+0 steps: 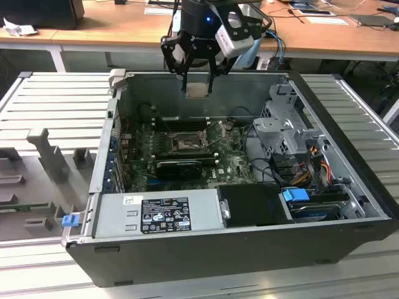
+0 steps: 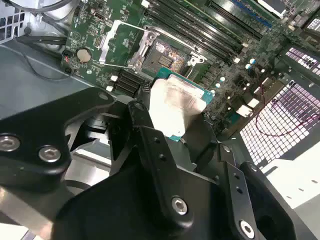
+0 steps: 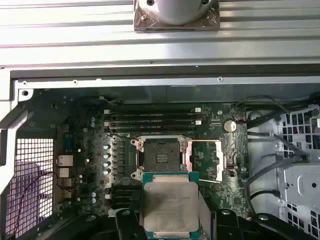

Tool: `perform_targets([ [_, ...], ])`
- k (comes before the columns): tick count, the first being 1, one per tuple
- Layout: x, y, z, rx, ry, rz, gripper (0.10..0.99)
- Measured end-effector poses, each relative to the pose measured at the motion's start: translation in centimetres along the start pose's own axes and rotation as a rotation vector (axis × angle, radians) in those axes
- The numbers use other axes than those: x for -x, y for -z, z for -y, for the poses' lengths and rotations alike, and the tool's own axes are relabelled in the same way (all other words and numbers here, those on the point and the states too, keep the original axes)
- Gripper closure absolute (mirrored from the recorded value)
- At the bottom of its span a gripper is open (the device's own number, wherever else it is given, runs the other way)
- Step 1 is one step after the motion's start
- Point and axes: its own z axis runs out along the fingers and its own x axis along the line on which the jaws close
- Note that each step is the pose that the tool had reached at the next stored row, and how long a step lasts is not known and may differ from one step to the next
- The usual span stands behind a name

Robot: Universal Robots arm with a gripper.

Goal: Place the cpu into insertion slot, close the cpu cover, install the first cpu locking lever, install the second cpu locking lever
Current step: 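Place the cpu into insertion slot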

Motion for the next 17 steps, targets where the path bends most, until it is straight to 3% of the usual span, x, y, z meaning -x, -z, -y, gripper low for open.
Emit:
perform_targets([
  [3, 0.0, 0.0, 0.0, 0.0, -0.018, 0.0016, 0.561],
  [8, 0.0, -0.02, 0.0, 0.003, -0.137, 0.0122, 0.561],
  [17, 0.01, -0.66, 0.05, 0.003, -0.153, 0.0137, 0.561],
])
